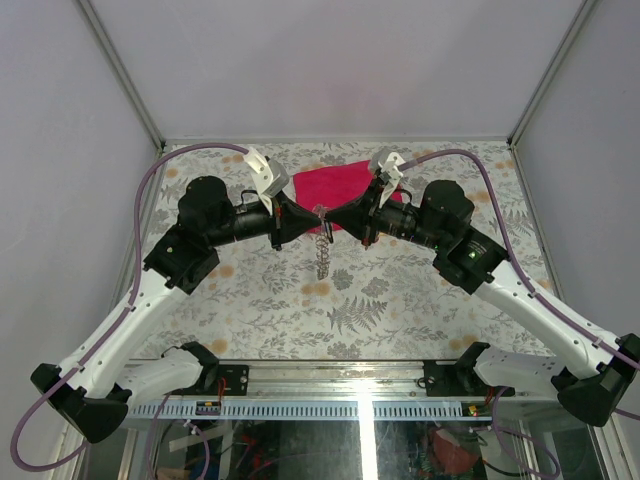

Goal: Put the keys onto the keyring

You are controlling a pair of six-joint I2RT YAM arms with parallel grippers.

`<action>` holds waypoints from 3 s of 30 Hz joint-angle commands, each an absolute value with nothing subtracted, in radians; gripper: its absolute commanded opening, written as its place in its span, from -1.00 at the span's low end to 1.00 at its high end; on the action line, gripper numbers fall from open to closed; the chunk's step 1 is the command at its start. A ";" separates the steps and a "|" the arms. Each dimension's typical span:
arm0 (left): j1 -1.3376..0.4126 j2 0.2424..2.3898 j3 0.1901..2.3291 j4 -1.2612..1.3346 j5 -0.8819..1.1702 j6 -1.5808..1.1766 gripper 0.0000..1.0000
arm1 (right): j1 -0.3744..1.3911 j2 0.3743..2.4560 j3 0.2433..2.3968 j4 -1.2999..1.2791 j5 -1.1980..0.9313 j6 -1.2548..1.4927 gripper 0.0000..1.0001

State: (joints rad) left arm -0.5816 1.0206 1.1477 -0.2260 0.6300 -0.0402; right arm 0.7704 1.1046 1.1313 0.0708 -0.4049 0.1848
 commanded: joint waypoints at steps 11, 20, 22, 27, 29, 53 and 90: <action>-0.579 0.989 1.170 -0.175 0.631 -0.026 -1.00 | 0.774 1.114 1.198 0.021 -0.307 0.202 -1.00; -0.579 0.972 1.157 -0.168 0.609 -0.024 -1.00 | 0.774 1.109 1.202 -0.034 -0.284 0.229 -1.00; -0.578 0.971 1.155 -0.166 0.608 -0.024 -1.00 | 0.773 1.108 1.201 -0.038 -0.282 0.235 -1.00; -0.578 0.968 1.154 -0.163 0.600 -0.023 -1.00 | 0.774 1.109 1.198 -0.060 -0.272 0.254 -1.00; -0.578 0.968 1.155 -0.163 0.598 -0.024 -1.00 | 0.773 1.108 1.194 -0.066 -0.269 0.262 -1.00; -0.578 0.962 1.147 -0.148 0.592 -0.029 -1.00 | 0.775 1.124 1.177 -0.060 -0.293 0.369 -1.00; -0.579 0.951 1.135 -0.141 0.607 -0.026 -1.00 | 0.774 1.127 1.122 0.035 -0.323 0.465 -1.00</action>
